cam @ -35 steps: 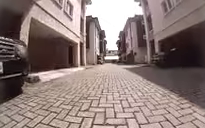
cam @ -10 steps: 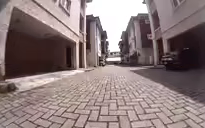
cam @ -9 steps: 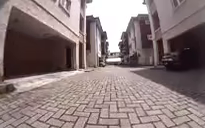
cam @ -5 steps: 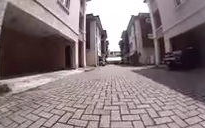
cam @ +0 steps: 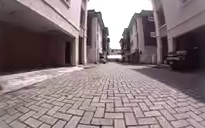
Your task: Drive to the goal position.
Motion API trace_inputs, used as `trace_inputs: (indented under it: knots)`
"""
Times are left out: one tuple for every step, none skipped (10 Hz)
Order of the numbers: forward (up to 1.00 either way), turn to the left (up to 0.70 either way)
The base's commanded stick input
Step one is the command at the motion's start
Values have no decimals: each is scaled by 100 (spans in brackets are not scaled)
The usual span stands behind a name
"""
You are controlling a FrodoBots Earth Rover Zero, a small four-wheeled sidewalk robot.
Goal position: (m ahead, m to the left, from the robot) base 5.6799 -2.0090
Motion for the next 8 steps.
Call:
trace_inputs:
  knots:
    - [50,2]
    - [50,28]
    - [50,50]
    - [50,50]
    - [50,35]
    - [50,1]
    - [50,0]
    - [50,0]
